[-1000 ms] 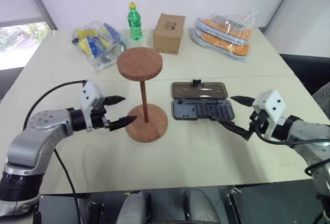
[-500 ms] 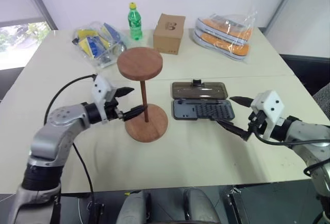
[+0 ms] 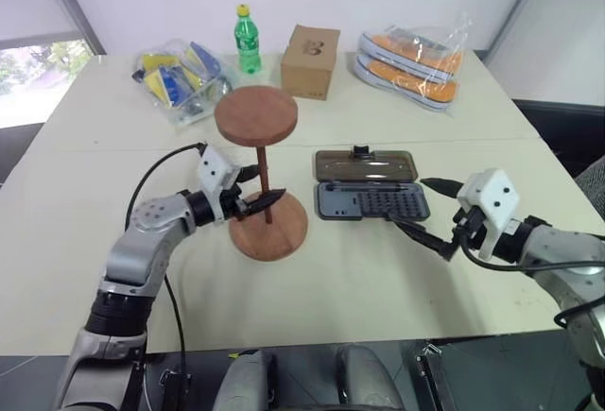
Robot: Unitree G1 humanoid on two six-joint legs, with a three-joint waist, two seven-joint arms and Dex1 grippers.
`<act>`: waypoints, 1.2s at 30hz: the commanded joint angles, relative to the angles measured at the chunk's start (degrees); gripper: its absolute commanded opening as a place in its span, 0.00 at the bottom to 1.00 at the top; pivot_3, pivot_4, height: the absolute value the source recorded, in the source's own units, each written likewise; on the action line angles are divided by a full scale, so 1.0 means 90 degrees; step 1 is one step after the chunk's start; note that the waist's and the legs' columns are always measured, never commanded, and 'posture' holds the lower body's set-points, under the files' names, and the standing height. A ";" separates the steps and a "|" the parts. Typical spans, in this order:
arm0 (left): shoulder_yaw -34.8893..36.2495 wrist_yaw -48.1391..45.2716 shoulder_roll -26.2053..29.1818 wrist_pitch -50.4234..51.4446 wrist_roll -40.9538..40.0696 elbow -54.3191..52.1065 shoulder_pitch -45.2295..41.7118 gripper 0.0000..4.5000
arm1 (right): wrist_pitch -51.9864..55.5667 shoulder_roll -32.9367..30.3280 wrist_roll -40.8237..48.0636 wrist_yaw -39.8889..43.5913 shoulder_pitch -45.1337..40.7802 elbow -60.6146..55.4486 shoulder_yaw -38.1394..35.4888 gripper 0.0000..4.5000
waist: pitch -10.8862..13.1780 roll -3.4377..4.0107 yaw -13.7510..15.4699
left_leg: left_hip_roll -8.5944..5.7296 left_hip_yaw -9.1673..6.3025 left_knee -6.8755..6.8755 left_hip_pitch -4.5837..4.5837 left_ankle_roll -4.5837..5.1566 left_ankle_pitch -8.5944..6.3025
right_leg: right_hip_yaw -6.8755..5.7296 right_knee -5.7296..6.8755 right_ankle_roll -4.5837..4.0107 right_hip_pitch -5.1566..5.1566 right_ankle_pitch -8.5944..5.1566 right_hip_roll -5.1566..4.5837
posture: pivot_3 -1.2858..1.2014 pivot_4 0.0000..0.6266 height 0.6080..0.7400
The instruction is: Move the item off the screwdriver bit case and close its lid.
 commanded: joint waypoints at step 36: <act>0.3915 0.5450 0.0228 -0.1218 0.1026 0.2911 -0.0921 0.02 | -0.0892 0.0533 -0.0517 0.0890 -0.1781 0.1420 0.1597 1.00 | 0.0020 -0.0047 0.0012 | 0.0001 -0.0007 0.0000 0.0000 -0.0010 0.0005 | -0.0017 0.0010 0.0012 -0.0003 0.0007 -0.0005 | 0.52 0.24 1.00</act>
